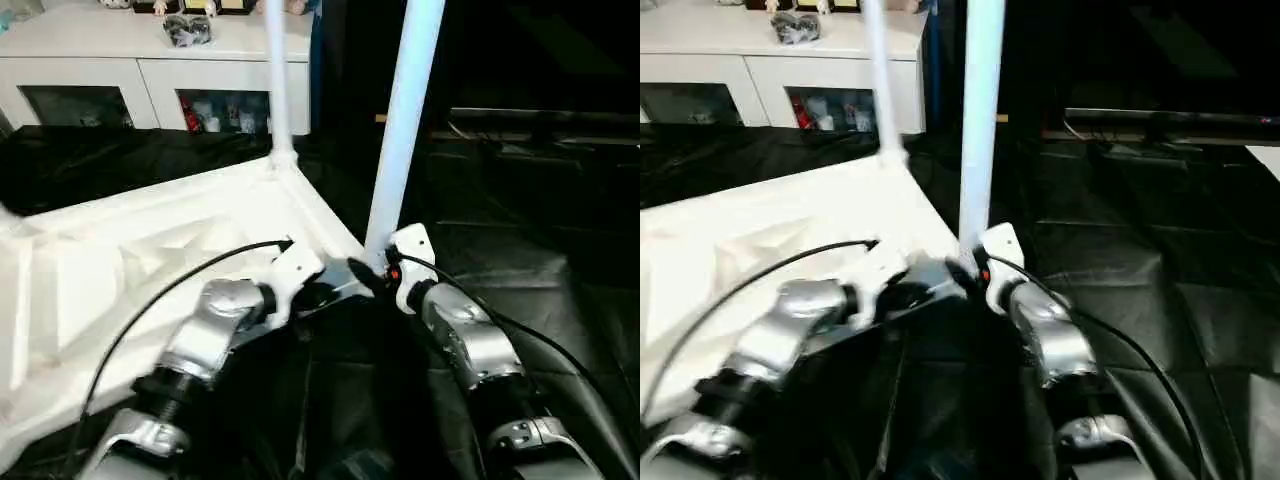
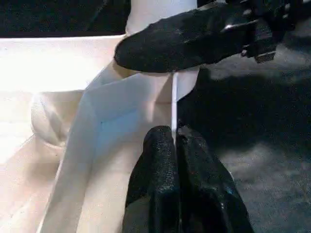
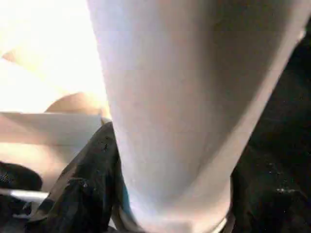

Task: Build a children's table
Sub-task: Rotate leg to tighten

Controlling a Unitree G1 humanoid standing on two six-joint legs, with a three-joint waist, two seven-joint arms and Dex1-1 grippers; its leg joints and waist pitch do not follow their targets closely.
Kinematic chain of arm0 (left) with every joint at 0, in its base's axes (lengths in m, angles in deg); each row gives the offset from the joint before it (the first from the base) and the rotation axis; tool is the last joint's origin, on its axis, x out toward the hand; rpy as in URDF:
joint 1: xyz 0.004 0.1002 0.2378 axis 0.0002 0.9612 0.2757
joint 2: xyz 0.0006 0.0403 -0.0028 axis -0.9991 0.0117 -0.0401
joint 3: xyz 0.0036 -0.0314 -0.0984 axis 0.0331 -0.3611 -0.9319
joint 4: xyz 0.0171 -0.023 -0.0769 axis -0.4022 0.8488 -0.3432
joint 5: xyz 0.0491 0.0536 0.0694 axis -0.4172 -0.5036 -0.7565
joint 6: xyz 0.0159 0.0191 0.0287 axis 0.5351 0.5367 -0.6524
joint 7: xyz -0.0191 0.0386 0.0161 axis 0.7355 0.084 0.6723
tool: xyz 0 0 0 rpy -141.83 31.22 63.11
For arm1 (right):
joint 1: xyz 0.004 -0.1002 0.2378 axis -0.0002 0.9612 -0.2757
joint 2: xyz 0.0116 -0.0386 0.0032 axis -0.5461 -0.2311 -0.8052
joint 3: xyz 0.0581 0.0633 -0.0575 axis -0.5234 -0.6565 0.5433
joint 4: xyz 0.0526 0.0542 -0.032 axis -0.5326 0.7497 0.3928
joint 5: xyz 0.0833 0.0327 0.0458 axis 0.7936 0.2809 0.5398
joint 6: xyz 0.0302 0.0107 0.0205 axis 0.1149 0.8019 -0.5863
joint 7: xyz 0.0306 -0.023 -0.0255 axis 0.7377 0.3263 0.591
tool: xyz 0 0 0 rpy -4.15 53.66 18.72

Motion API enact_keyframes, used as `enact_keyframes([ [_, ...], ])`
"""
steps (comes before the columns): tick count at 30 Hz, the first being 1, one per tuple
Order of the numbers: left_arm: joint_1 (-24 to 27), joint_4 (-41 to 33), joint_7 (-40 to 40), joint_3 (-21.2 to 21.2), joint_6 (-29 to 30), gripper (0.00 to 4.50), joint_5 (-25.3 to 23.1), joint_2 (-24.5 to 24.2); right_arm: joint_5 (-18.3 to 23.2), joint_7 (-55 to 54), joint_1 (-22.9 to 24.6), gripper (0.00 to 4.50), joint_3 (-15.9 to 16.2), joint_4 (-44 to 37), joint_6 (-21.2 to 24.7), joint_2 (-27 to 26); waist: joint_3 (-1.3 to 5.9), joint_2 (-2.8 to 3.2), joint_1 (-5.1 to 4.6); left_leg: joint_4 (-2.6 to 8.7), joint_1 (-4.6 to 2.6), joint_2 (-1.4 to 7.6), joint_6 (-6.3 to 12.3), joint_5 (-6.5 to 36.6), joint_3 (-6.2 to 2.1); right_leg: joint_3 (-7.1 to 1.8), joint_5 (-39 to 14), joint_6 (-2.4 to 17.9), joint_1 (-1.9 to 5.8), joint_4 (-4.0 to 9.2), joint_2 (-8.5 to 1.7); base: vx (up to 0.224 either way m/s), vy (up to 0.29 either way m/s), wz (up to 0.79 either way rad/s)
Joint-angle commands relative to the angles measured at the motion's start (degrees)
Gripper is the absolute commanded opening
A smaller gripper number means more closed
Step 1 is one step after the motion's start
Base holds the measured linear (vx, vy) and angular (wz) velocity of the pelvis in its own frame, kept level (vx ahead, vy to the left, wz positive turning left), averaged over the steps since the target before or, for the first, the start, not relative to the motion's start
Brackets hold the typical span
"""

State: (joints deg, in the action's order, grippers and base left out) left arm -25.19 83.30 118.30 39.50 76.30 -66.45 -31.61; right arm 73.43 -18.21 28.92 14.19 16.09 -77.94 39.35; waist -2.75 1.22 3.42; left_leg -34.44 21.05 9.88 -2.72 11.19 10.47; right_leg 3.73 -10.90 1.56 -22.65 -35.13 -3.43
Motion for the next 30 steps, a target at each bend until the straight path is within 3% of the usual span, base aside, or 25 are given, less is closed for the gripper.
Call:
enact_keyframes([
  [1, -2.0, -0.6, -0.2, 2.7, -2.1, 0.00, 2.0, 4.1, 0.8, 4.9, -0.3, 3.38, 4.8, 0.2, -0.2, -4.5, 3.39, -0.20, 0.14, 4.33, -0.32, 3.39, 2.04, 10.0, -1.59, -3.25, -12.0, 10.9, 2.67, 4.66, -5.38, 0.000, 0.000, 0.00],
  [8, -0.4, -2.8, 5.4, 2.5, -3.4, 0.00, 3.6, 1.1, 1.0, 13.4, 0.1, 4.02, 6.2, -1.9, -0.8, 1.2, 3.42, -0.04, 0.22, 4.17, -0.34, 3.43, 3.24, 10.0, -1.51, -3.14, -11.4, 11.7, 2.82, 4.68, -5.40, 0.000, 0.000, 0.00],
  [12, 0.5, -4.2, 9.6, 2.2, -4.9, 0.00, 5.2, -0.7, 1.9, 18.9, 0.5, 4.02, 6.7, -3.2, -1.2, 4.2, 3.35, -0.15, 0.17, 4.20, -0.31, 3.44, 3.52, 10.0, -1.50, -3.14, -11.5, 11.9, 2.79, 4.68, -5.36, 0.000, 0.000, 0.00],
  [21, 1.9, -7.1, 20.2, 2.1, -5.0, 0.00, 8.7, -6.5, 4.5, 35.8, 2.4, 4.02, 8.1, -6.1, -2.0, 12.7, 3.16, -0.17, 1.16, 4.22, -0.41, 3.78, 4.39, 10.3, -1.35, -3.13, -14.0, 11.6, 2.46, 4.75, -5.30, 0.000, 0.000, 0.00],
  [25, 3.0, -9.8, 26.1, 2.8, -3.2, 0.00, 10.9, -9.4, 5.8, 42.0, 3.5, 4.02, 9.3, -7.9, -1.2, 15.6, 3.44, -0.46, 1.71, 4.09, -0.27, 3.78, 4.80, 8.2, -1.34, -3.08, -11.4, 12.0, 2.69, 4.27, -5.30, 0.000, 0.000, 0.00],
  [26, 3.1, -10.0, 26.4, 2.9, -3.1, 0.00, 11.0, -9.6, 6.0, 42.4, 3.6, 3.77, 9.4, -8.1, -1.0, 15.7, 3.50, -0.42, 1.79, 4.04, -0.21, 3.81, 5.00, 7.8, -1.38, -3.05, -10.6, 12.2, 2.75, 4.15, -5.31, 0.000, 0.000, 0.00],
  [30, 3.7, -11.0, 28.3, 3.1, -2.1, 0.00, 11.7, -10.9, 6.4, 44.7, 4.1, 3.49, 10.1, -8.8, -0.2, 16.6, 3.41, -0.53, 1.92, 3.98, -0.34, 3.82, 5.50, 7.8, -1.16, -3.02, -9.5, 13.2, 2.48, 4.09, -5.21, 0.000, 0.000, 0.00],
])
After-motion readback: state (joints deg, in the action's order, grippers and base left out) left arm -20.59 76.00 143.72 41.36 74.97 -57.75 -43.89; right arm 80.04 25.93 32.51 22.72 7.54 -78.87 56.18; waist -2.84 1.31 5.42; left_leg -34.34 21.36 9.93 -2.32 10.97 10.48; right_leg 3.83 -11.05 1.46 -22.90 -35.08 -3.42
